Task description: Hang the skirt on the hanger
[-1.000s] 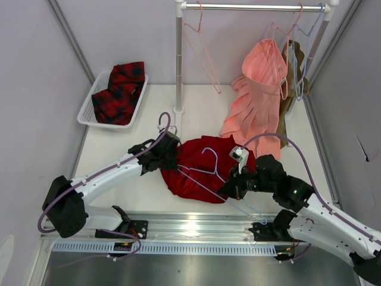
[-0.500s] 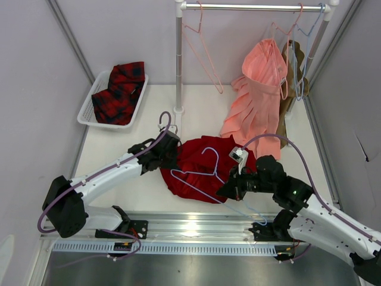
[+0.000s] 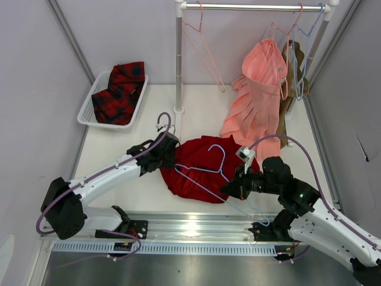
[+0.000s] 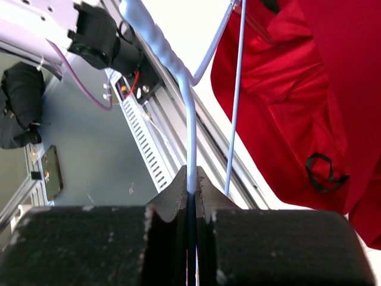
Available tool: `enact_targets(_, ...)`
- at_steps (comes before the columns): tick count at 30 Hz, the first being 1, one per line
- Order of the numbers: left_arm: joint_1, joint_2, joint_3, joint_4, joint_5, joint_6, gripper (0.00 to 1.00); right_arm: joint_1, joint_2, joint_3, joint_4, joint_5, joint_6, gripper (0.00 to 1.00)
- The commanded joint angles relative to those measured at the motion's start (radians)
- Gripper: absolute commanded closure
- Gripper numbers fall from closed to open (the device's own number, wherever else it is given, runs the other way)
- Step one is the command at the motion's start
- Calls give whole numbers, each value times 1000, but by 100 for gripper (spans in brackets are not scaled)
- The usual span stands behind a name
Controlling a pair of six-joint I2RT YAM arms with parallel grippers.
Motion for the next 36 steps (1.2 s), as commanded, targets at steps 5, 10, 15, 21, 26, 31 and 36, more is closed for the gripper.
enact_targets(5,1,-75,-84,117,-74,100,100,-24,-4,18,8,-29,-9,100)
enact_targets(10,-1,-113,-126,197,-74,132,100,-45,12,7,52,-32,-12,100)
enact_targets(15,-2,-112,-127,220,-37,148,100,-50,53,-7,86,-47,-18,100)
enact_targets(21,-8,-107,-121,237,-8,151,100,-51,61,-7,105,-55,-21,100)
enact_targets(26,-16,-105,-109,235,0,152,100,-54,67,-2,105,-48,-24,100)
enact_targets(31,-21,-104,-100,225,18,157,100,-59,79,2,108,-44,-32,100)
enact_targets(36,-25,-96,-97,211,28,160,100,-59,88,5,118,-29,-33,100)
